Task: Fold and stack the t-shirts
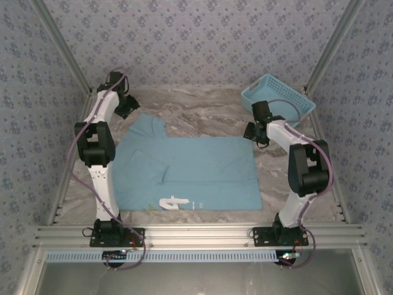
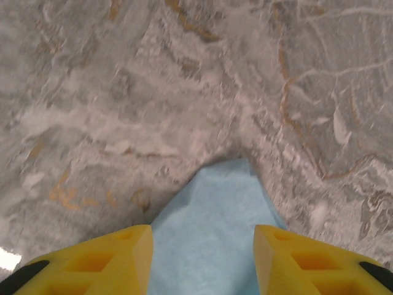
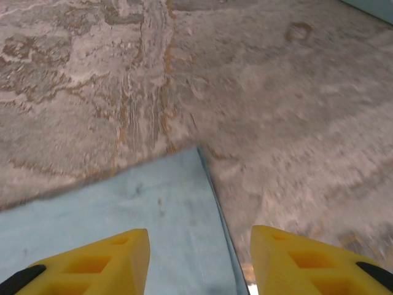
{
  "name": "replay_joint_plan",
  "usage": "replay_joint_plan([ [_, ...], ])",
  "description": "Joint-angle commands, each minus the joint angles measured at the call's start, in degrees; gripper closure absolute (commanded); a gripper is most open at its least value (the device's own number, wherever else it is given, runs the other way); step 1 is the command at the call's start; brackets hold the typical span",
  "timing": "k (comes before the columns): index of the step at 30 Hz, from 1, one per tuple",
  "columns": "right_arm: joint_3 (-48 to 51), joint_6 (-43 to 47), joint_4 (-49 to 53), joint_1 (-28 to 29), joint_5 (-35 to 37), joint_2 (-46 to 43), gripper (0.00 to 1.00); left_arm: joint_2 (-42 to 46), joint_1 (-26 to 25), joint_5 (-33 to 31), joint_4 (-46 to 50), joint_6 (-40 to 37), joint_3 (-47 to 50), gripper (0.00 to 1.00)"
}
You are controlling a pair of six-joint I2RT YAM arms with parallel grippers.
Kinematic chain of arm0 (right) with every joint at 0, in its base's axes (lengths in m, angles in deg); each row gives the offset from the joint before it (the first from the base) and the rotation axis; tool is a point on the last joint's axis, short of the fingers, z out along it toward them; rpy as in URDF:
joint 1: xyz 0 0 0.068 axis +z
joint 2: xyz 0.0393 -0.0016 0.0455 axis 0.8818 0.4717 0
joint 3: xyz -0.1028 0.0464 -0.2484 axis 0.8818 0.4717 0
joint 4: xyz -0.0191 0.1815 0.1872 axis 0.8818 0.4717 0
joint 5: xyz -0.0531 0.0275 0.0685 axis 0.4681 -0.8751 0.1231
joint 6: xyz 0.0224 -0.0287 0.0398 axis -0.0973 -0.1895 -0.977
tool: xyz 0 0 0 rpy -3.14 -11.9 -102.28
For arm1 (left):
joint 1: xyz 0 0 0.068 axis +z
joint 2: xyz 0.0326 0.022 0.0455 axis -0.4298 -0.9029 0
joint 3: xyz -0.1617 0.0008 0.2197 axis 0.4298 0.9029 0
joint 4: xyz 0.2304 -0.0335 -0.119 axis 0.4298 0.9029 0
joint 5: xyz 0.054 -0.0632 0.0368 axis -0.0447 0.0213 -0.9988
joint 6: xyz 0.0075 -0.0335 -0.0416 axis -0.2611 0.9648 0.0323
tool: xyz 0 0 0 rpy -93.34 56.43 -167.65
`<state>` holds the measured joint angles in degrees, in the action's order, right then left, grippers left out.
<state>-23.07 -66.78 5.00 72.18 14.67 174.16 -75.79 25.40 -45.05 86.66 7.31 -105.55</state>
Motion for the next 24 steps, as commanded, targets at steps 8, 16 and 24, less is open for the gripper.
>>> replay_joint_plan([
  [8,-12.3,2.5,6.7,0.2,3.6,13.3,0.57,-6.8,0.2,3.5,5.2,-3.6,-10.1,0.51],
  [16,-15.5,1.3,10.9,0.6,3.4,17.2,0.72,-10.8,0.2,3.3,9.9,-5.2,-15.7,0.5],
  [24,-16.3,0.7,12.2,0.9,4.2,17.0,0.97,-12.4,-1.4,1.4,10.4,-7.3,-16.6,0.47],
])
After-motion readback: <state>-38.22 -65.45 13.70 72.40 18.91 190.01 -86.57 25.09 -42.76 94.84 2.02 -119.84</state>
